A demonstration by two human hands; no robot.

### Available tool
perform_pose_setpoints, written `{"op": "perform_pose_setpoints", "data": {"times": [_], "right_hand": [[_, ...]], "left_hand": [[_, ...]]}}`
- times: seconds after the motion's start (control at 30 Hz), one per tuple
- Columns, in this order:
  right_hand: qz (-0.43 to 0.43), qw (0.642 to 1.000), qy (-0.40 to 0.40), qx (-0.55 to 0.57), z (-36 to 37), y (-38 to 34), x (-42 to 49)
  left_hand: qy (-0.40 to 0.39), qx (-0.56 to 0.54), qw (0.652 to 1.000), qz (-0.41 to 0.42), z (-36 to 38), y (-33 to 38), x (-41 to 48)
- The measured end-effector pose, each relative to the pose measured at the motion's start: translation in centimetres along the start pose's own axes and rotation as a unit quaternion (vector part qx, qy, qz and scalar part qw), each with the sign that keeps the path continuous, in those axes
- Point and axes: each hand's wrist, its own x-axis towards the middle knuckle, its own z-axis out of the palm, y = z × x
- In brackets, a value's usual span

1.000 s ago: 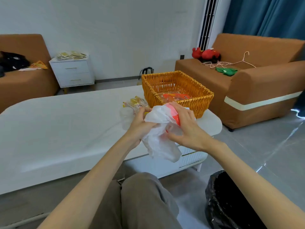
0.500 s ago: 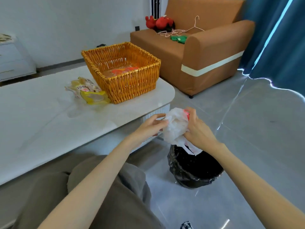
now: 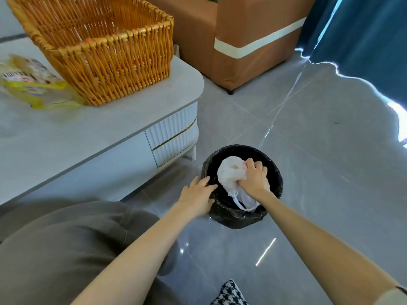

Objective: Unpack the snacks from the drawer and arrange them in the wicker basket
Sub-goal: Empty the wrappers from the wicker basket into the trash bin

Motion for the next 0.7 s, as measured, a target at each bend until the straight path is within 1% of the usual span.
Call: {"op": "perform_pose_setpoints", "data": {"times": [0.1, 0.17, 0.27, 0.3, 0.37, 0.43, 0.5, 0.57, 0.63, 0.7], "right_hand": [[0.004, 0.993, 0.016, -0.117, 2.5, 0.4, 0.9], [-0.006, 0.991, 0.005, -0.135, 4.3, 1.0, 1.4], [0.005, 0.994, -0.063, -0.091, 7.0, 1.5, 2.4], [0.004, 0.991, -0.095, -0.098, 8.0, 1.9, 2.9], [0.001, 0.977, -0.171, -0.129, 9.4, 2.4, 3.6], [0.035, 0.958, -0.267, -0.104, 10.4, 2.8, 3.6], [0.036, 0.939, -0.325, -0.101, 11.5, 3.3, 3.3], [0.027, 0.928, -0.357, -0.102, 12.5, 4.3, 3.3], [0.022, 0.925, -0.371, -0.076, 12.4, 4.6, 3.2], [0.006, 0.937, -0.346, -0.056, 11.2, 4.4, 3.0]], "left_hand": [[-0.007, 0.044, 0.999, 0.006, 0.9, -0.7, 0.6], [-0.012, 0.064, 0.998, 0.014, 1.4, -1.0, 1.2], [-0.015, 0.088, 0.996, 0.028, 2.1, -1.7, 1.8], [-0.016, 0.088, 0.996, 0.031, 2.3, -2.0, 2.0], [-0.018, 0.065, 0.997, 0.032, 2.6, -2.4, 2.4], [-0.02, 0.049, 0.998, 0.034, 2.8, -2.6, 2.7], [-0.034, 0.047, 0.998, 0.037, 3.0, -2.6, 2.9], [-0.052, 0.043, 0.997, 0.032, 3.1, -2.5, 3.2], [-0.068, 0.04, 0.997, 0.023, 2.9, -2.3, 3.5], [-0.08, 0.032, 0.996, 0.014, 2.6, -2.1, 3.6]]}}
